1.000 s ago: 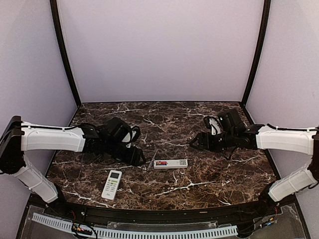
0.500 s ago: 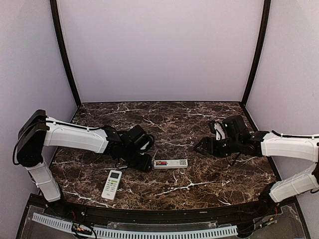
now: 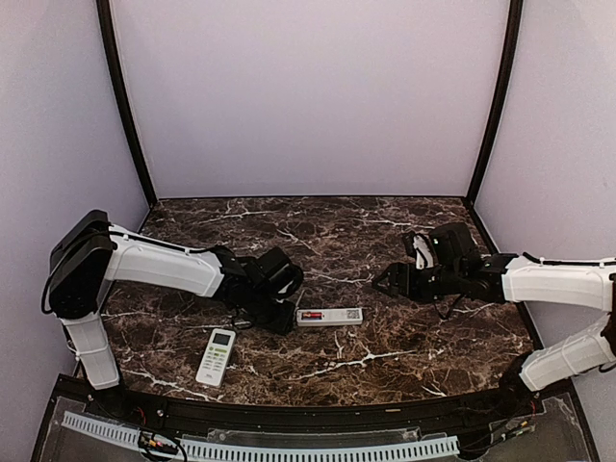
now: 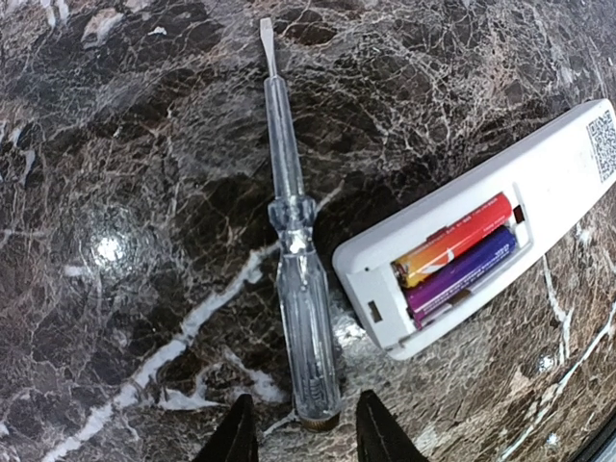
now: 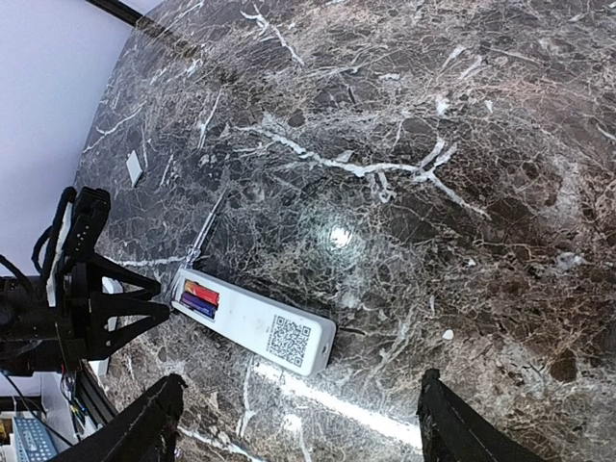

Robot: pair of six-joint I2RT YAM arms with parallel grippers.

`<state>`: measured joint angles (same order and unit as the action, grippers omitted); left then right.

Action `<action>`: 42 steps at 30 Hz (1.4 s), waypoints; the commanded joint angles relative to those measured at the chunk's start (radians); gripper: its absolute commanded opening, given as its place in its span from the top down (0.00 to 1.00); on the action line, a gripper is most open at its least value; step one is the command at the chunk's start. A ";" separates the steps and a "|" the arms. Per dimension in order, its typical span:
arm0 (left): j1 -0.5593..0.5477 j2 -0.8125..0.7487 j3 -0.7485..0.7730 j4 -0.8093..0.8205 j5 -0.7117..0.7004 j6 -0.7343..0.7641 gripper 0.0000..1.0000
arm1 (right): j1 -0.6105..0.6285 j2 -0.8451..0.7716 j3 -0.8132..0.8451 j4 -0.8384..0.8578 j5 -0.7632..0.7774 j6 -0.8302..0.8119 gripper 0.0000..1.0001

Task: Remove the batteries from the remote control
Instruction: Pick up the screwdriver from the center of the board.

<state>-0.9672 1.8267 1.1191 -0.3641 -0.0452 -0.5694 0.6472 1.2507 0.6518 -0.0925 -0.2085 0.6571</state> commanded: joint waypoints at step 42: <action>-0.022 -0.346 -0.078 0.233 -0.053 -0.112 0.99 | 0.168 -0.176 0.025 0.251 0.023 0.084 0.21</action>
<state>-0.9886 1.5723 1.0985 -0.3122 -0.2146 -0.6548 0.7559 1.0637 0.6266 0.0818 -0.2188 0.7361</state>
